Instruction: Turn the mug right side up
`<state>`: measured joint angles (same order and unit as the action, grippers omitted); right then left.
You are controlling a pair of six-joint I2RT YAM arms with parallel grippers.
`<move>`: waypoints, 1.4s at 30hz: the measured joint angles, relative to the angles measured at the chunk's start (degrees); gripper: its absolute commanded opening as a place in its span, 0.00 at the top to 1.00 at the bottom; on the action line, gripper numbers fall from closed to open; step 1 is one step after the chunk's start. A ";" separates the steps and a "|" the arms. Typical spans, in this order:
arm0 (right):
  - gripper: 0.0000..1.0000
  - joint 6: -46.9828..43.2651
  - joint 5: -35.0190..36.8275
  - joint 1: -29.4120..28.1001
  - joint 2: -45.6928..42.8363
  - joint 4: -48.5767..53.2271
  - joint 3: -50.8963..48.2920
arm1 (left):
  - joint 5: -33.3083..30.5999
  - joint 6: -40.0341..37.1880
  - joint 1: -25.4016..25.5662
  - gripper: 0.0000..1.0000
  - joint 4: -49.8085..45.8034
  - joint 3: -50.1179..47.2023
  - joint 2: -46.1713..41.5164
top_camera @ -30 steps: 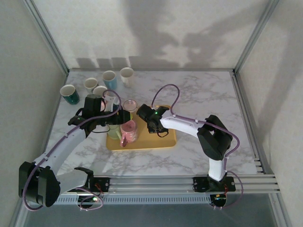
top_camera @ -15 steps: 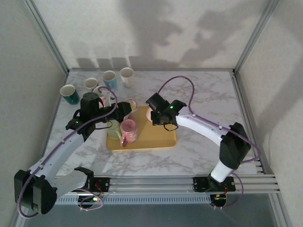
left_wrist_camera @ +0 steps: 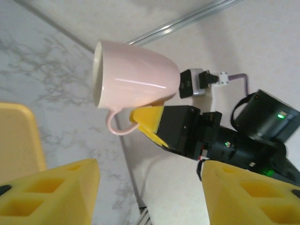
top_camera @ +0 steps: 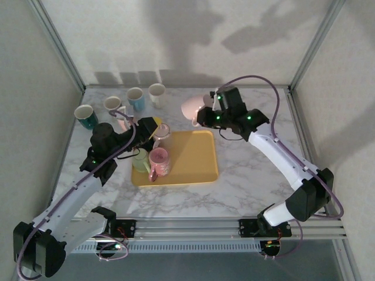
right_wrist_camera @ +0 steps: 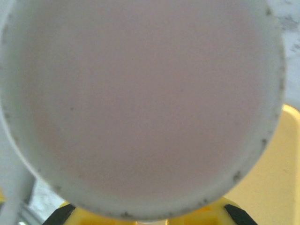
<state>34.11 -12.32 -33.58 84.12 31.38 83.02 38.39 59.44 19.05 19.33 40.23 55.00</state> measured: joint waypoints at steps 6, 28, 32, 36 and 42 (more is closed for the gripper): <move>1.00 7.34 -11.10 3.48 -0.02 -12.46 -0.42 | -1.62 5.07 3.91 0.42 9.99 0.02 3.34; 1.00 28.55 -25.18 4.48 0.39 -42.45 -9.57 | -6.38 9.18 9.77 0.38 19.26 6.21 14.34; 1.00 29.73 -25.42 4.48 0.28 -43.23 -11.08 | -7.91 9.25 10.25 0.39 19.54 6.34 15.26; 1.00 31.19 -25.51 4.48 -0.42 -44.37 -12.52 | -9.16 9.64 10.27 0.41 19.96 6.36 15.39; 1.00 33.09 -25.53 4.48 -1.88 -47.01 -14.10 | -10.86 9.81 10.29 0.41 19.52 7.54 16.83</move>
<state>67.20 -37.85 -29.10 82.24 -15.64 68.93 27.53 69.25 29.34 38.85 47.77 71.83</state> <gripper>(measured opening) 0.165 0.590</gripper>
